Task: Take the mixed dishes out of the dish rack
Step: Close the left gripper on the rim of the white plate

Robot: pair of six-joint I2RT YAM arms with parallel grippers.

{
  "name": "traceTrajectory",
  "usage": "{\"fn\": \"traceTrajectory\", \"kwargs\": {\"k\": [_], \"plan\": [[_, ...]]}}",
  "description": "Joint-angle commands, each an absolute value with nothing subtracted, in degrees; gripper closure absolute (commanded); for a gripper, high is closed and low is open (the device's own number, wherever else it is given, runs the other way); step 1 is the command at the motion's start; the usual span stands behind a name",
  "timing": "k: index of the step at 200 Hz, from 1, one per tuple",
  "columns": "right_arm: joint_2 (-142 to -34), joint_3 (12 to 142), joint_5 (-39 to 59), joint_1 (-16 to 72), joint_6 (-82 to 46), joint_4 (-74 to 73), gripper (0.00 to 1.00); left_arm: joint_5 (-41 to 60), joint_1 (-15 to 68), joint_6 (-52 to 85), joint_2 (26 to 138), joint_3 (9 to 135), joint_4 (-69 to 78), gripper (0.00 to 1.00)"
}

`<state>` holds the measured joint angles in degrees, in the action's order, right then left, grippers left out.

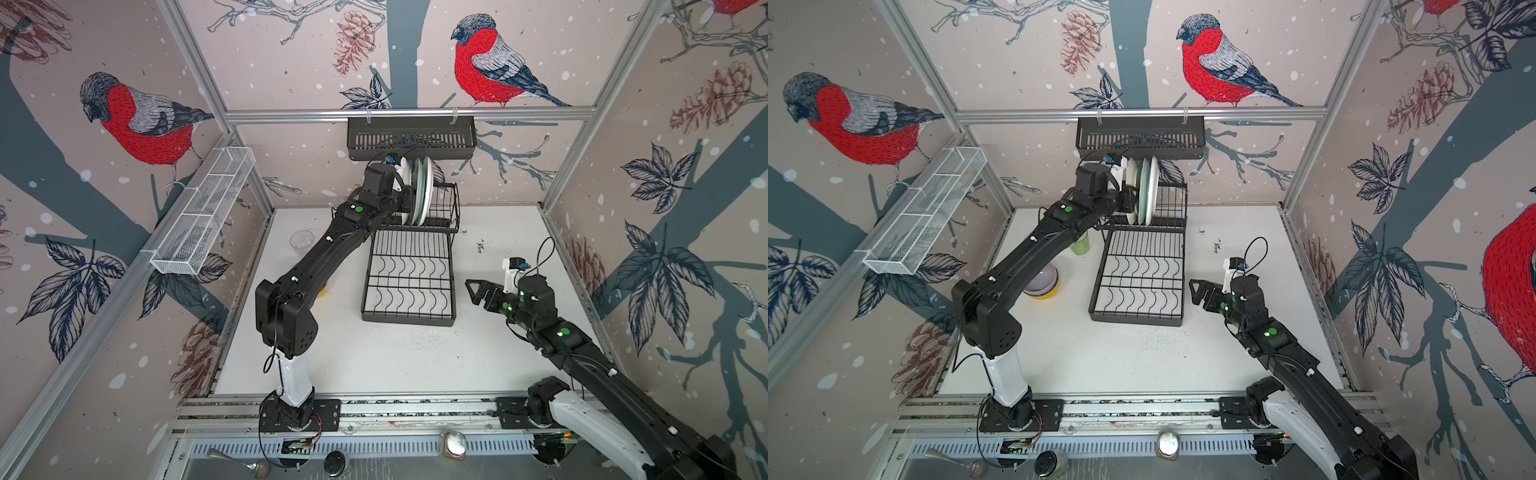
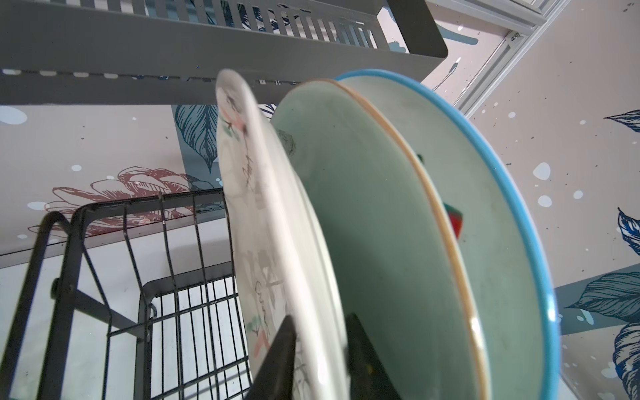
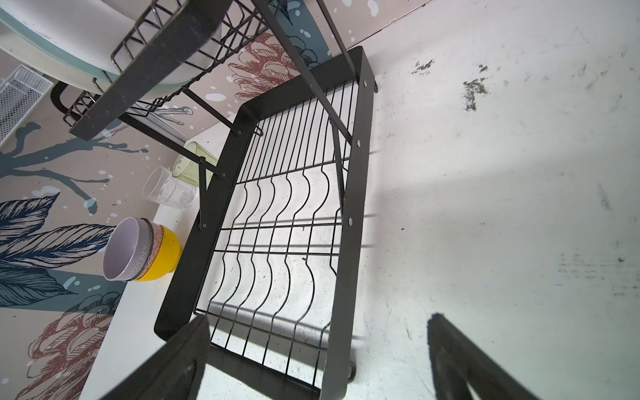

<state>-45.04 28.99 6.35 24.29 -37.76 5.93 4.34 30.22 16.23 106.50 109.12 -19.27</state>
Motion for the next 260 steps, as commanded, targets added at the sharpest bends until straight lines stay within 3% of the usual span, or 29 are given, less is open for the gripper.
{"fn": "traceTrajectory", "kwargs": {"k": [1, 47, 120, 139, 260], "plan": [[-44.0, 28.4, 6.2, 24.3, -38.1, 4.5, 0.0, 4.7, 30.2, 14.7, 106.6, 110.2, -18.1, 0.8], [-43.7, 27.9, 6.0, 24.2, -38.2, 4.1, 0.01, 4.1, 30.2, 13.6, 106.6, 111.4, -19.4, 0.91], [-43.7, 27.5, 5.6, 23.9, -38.2, 4.1, 0.01, 3.4, 30.2, 12.6, 106.8, 112.9, -20.0, 0.94], [-43.5, 27.4, 5.5, 23.8, -38.2, 4.2, 0.01, 3.3, 30.1, 12.4, 107.0, 113.8, -20.3, 1.0], [-41.9, 26.9, 5.5, 23.6, -37.5, 4.5, 0.0, 2.5, 30.2, 11.2, 105.8, 115.5, -18.8, 1.0]]}}
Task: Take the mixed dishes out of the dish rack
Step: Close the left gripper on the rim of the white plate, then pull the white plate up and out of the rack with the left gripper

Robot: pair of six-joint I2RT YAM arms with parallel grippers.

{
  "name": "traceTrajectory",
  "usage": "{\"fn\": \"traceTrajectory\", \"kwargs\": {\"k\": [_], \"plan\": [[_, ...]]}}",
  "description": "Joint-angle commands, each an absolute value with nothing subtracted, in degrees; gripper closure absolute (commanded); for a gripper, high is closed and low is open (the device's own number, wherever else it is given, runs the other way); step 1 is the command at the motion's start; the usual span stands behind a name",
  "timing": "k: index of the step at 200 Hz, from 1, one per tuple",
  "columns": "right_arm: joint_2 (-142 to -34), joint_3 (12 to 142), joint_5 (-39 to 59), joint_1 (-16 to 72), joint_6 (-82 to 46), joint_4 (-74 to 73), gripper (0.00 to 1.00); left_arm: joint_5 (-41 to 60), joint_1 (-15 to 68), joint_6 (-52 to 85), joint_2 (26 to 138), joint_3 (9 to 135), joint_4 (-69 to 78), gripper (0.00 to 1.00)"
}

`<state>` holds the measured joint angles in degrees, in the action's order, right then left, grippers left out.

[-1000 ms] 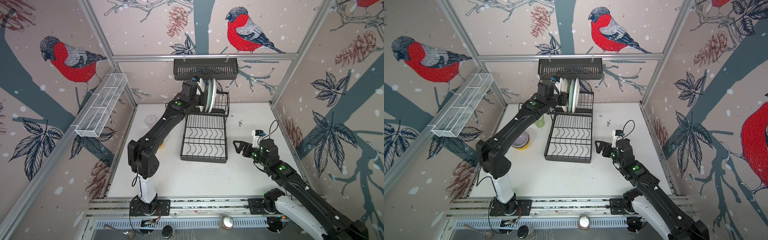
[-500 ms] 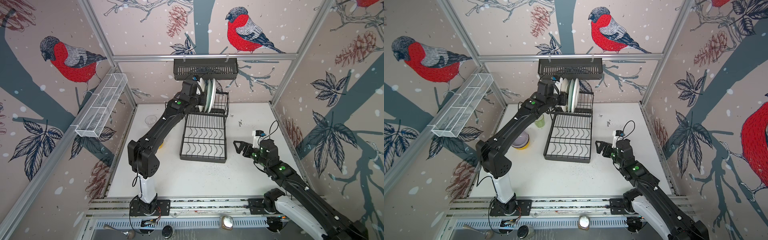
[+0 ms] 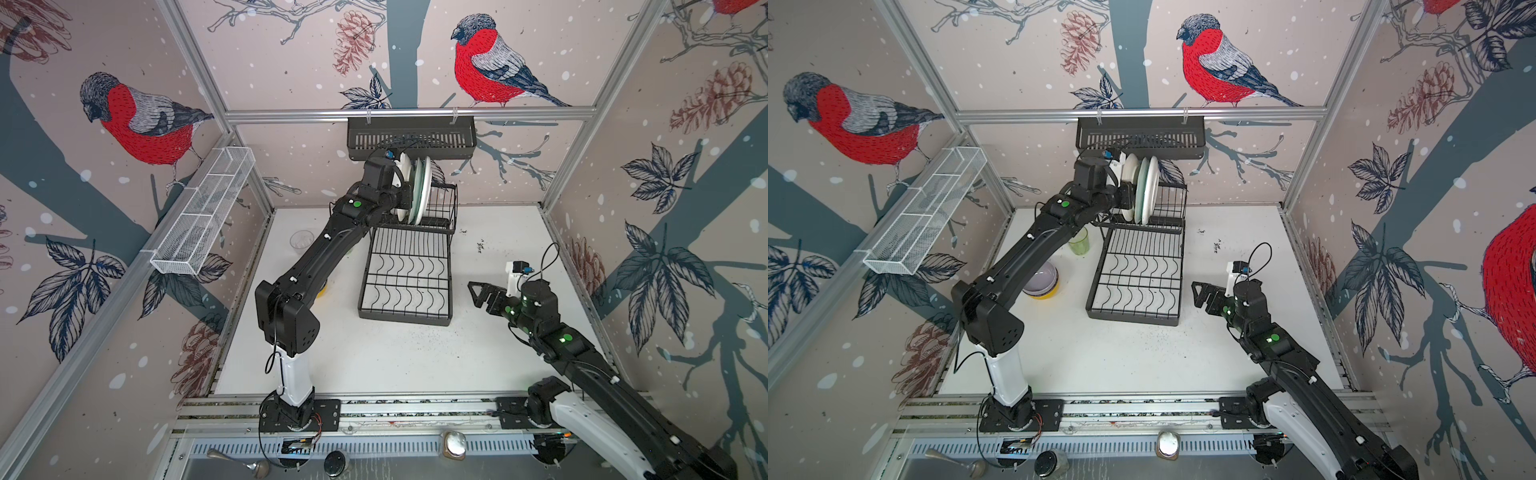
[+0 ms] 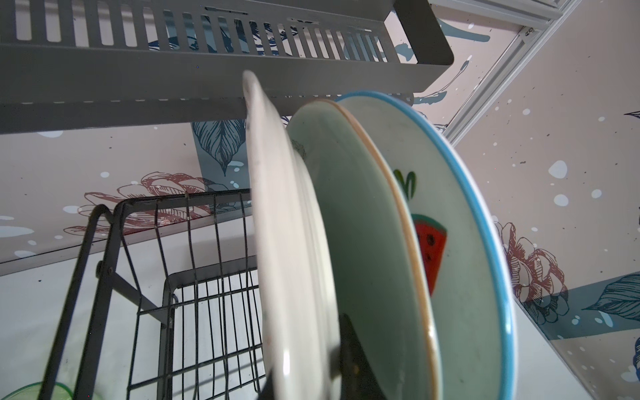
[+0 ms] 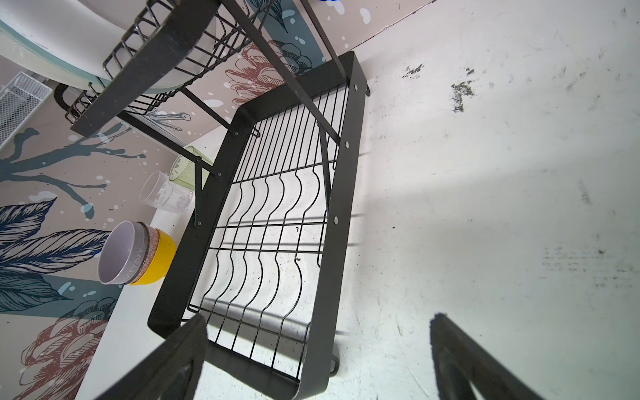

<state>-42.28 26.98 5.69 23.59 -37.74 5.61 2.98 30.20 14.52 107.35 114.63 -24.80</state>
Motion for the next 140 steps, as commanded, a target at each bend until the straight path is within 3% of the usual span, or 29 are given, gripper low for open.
{"fn": "traceTrajectory", "kwargs": {"k": [1, 140], "plan": [[-42.0, 26.9, 5.5, 23.6, -37.5, 4.6, 0.0, 2.4, 30.2, 11.2, 105.7, 115.5, -18.8, 1.0], [-41.3, 26.4, 5.9, 23.5, -37.7, 3.6, 0.01, -4.5, 30.2, 7.3, 98.2, 112.6, -17.0, 1.0]]}}
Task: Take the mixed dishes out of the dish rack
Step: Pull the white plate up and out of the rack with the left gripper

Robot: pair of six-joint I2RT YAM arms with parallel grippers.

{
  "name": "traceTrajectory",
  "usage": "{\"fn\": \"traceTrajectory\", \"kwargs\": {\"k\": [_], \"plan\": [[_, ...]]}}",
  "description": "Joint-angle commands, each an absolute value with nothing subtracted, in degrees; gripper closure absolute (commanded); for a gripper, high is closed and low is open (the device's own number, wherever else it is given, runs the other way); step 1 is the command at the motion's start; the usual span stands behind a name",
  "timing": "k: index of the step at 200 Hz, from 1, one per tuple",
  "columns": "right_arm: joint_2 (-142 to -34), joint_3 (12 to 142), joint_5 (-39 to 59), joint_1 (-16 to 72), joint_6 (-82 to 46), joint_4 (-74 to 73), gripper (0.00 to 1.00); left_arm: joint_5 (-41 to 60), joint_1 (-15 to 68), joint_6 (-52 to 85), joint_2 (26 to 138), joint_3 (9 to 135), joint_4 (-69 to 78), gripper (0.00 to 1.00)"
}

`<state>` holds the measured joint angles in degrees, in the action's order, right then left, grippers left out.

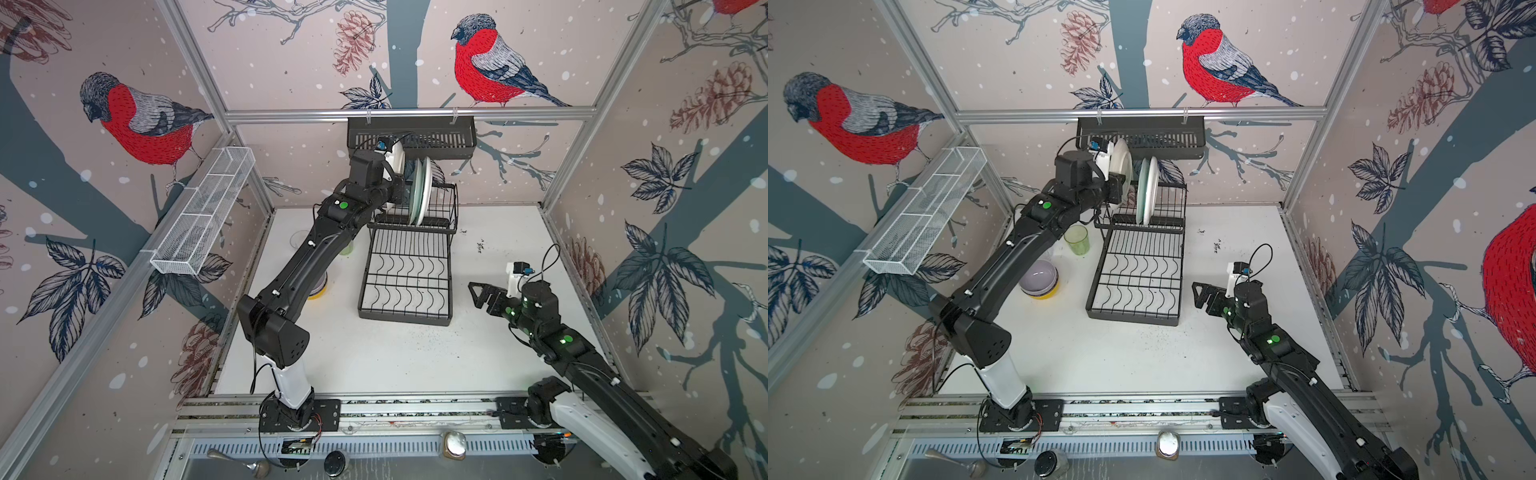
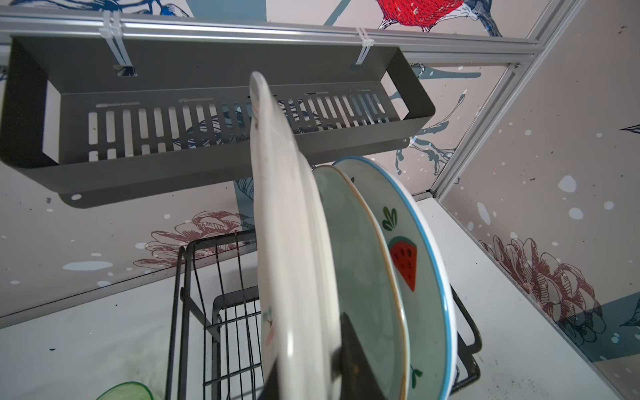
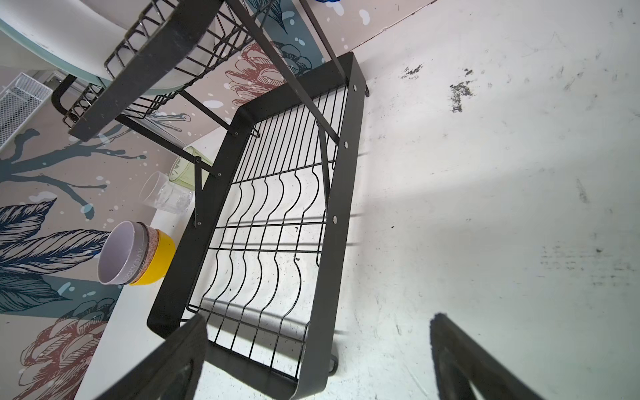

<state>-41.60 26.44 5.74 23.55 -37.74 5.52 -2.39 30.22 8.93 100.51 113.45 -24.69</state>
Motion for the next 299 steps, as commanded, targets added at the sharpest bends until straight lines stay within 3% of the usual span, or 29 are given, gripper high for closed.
{"fn": "traceTrajectory", "kwargs": {"k": [1, 83, 133, 299], "plan": [[-41.4, 26.4, 5.9, 23.5, -37.7, 3.5, 0.01, -4.5, 30.2, 7.3, 98.0, 112.6, -16.9, 1.0], [-41.7, 25.4, 6.7, 23.3, -39.0, 1.6, 0.01, -4.9, 30.2, 9.1, 87.7, 102.4, -13.3, 1.0], [-42.7, 25.0, 8.3, 23.3, -40.6, 0.0, 0.01, -5.1, 30.2, 11.9, 76.8, 89.0, -9.9, 1.0], [-42.6, 23.8, 9.0, 23.0, -46.8, -0.3, 0.0, 8.0, 31.0, 18.2, 56.4, 63.4, -9.1, 1.0]]}}
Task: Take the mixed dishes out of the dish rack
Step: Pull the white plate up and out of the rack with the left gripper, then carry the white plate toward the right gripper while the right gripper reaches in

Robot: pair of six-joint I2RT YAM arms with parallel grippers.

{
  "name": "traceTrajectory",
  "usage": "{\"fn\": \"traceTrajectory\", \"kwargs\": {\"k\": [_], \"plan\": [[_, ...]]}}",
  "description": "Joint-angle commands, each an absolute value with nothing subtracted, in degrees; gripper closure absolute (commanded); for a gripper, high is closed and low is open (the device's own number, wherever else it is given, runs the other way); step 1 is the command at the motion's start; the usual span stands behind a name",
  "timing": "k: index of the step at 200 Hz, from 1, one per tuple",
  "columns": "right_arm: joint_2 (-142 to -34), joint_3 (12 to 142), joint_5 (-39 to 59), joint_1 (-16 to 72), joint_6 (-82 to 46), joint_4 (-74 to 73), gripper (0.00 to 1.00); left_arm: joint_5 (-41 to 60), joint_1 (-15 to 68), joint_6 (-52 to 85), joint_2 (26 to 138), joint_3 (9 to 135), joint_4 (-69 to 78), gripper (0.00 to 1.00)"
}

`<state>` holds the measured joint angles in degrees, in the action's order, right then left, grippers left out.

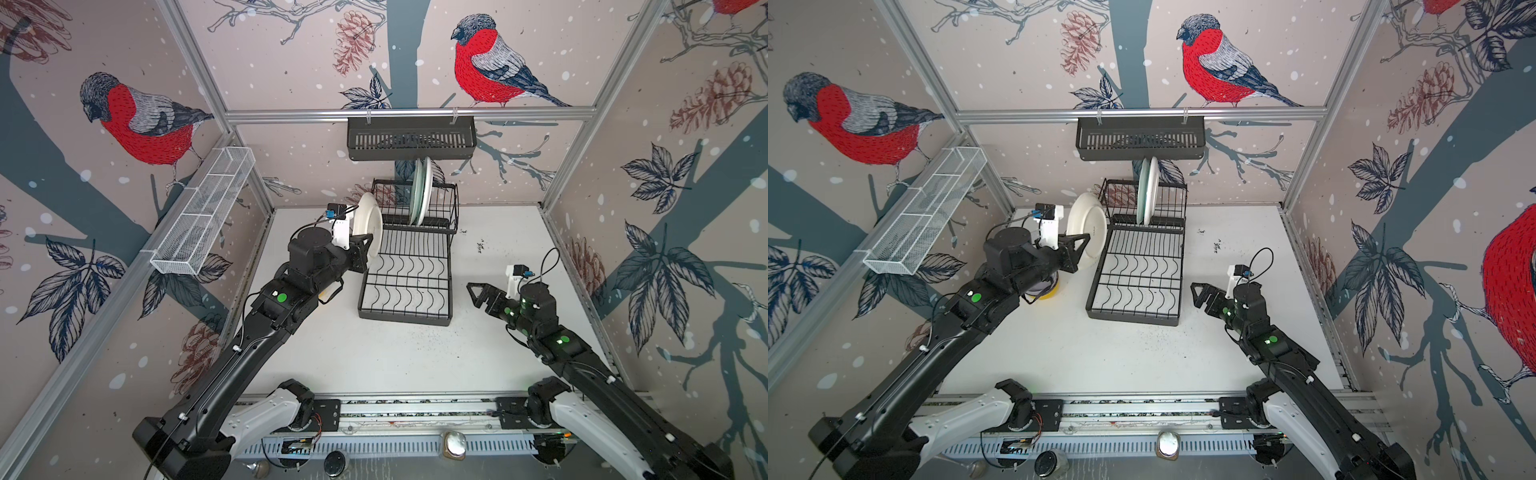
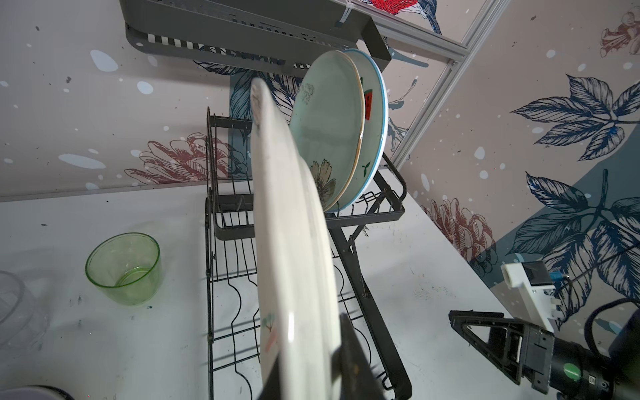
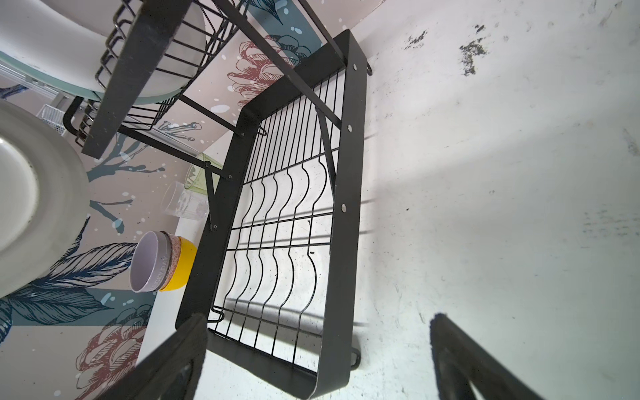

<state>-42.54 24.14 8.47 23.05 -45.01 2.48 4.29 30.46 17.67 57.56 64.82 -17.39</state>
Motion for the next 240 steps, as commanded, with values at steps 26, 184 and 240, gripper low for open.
{"fn": "traceTrajectory", "kwargs": {"k": [26, 184, 240], "plan": [[-42.7, 23.7, 9.4, 23.0, -48.3, -0.9, 0.01, 9.2, 33.1, 18.2, 56.2, 60.9, -7.7, 1.0], [-40.0, 26.3, 15.7, 22.3, -59.1, -1.5, 0.01, 3.8, 50.7, 11.4, 71.8, 55.5, 4.9, 1.0], [-39.6, 29.5, 16.1, 22.3, -61.7, 2.0, 0.01, 3.2, 51.9, 7.8, 75.3, 54.8, 9.0, 1.0]]}}
